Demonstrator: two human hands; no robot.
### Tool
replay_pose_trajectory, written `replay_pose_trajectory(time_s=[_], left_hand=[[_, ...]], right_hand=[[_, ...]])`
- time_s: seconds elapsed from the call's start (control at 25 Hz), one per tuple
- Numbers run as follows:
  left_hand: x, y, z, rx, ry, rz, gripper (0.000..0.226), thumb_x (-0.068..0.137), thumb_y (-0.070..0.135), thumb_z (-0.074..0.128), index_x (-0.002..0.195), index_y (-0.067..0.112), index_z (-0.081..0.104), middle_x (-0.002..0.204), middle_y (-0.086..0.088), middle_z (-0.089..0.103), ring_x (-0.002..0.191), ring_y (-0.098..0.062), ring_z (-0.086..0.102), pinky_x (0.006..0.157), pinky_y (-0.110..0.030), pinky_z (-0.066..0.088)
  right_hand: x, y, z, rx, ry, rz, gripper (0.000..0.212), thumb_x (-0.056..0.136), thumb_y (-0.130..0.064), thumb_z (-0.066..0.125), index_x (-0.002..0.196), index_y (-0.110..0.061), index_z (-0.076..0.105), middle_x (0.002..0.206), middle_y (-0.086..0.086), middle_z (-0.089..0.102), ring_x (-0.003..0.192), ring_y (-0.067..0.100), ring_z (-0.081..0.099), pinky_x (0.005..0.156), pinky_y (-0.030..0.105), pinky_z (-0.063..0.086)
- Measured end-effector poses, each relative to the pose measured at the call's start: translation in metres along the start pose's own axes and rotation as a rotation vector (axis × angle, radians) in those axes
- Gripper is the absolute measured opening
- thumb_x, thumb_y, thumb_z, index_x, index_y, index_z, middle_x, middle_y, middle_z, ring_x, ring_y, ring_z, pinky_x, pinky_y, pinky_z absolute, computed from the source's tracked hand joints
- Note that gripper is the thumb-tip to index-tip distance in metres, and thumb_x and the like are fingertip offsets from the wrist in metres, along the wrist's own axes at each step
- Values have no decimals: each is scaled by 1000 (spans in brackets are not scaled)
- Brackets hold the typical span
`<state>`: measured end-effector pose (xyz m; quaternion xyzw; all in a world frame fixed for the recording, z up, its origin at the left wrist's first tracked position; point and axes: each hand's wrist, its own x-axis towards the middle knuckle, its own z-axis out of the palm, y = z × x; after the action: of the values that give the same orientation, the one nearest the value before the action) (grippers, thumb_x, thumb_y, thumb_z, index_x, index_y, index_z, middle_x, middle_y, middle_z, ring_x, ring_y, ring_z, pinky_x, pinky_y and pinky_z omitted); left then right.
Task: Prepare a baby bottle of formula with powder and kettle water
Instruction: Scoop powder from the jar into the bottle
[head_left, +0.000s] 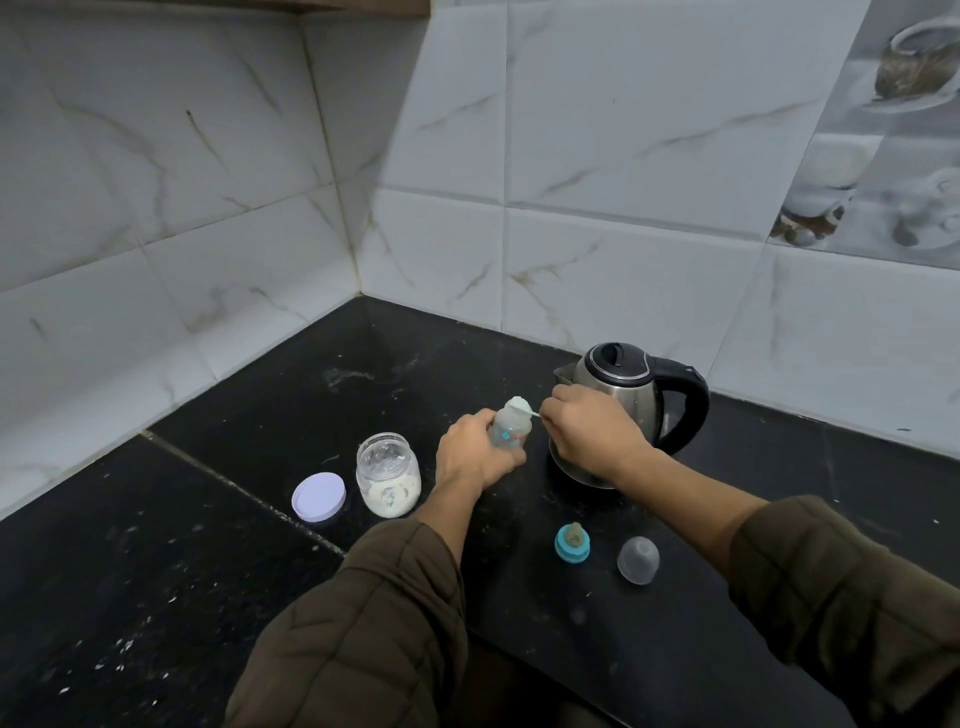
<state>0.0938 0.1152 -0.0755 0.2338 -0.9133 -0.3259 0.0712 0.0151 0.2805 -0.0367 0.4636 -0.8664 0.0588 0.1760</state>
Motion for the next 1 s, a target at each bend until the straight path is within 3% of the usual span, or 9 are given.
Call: replay_pose_trajectory(time_s=[0.08, 0.16, 0.32, 0.6, 0.76, 0.88, 1.0], left_hand=[[1, 0, -1, -6, 10, 12, 51, 71, 44, 83, 116, 30, 67, 107, 6, 68, 99, -16, 65, 87, -36, 54], [3, 0, -2, -20, 30, 17, 52, 72, 45, 83, 118, 30, 66, 108, 7, 68, 100, -16, 65, 88, -36, 55], [6, 0, -3, -20, 44, 31, 52, 74, 46, 83, 120, 29, 66, 109, 6, 68, 101, -15, 65, 89, -35, 54], [10, -3, -1, -21, 29, 19, 50, 75, 48, 83, 120, 32, 67, 108, 9, 72, 101, -14, 66, 88, -33, 53], [10, -10, 2, -22, 12, -34, 48, 72, 51, 83, 115, 34, 68, 104, 11, 72, 99, -15, 67, 82, -31, 50], [11, -21, 6, -24, -13, -86, 47, 69, 53, 84, 110, 34, 70, 102, 11, 73, 99, -15, 67, 83, -32, 51], [8, -31, 13, -49, -65, -139, 48, 64, 52, 87, 104, 34, 71, 100, 12, 74, 99, -14, 68, 89, -36, 56]], right_hand=[[0, 1, -1, -49, 60, -77, 19, 80, -5, 79, 74, -7, 61, 75, 9, 57, 66, 31, 59, 42, 39, 45], [0, 3, -3, -63, 109, -132, 26, 73, -1, 84, 71, -7, 59, 72, 9, 55, 60, 30, 56, 37, 35, 39], [-2, 7, 0, -129, 163, -258, 25, 67, 1, 86, 73, -6, 63, 73, 10, 57, 60, 28, 55, 41, 34, 38], [-2, 11, 7, -121, 241, -277, 20, 69, 1, 83, 73, -5, 64, 72, 10, 57, 60, 29, 57, 44, 35, 41], [4, 7, 7, 137, 258, -30, 8, 84, -10, 76, 78, -9, 71, 73, 6, 61, 65, 30, 62, 49, 40, 51], [11, 3, 0, 464, 175, 314, 9, 85, -15, 73, 80, -19, 80, 71, -6, 70, 67, 16, 65, 66, 31, 54], [18, 4, 4, 770, 65, 591, 11, 83, -13, 76, 74, -19, 81, 55, -12, 64, 57, 6, 57, 65, 24, 51]])
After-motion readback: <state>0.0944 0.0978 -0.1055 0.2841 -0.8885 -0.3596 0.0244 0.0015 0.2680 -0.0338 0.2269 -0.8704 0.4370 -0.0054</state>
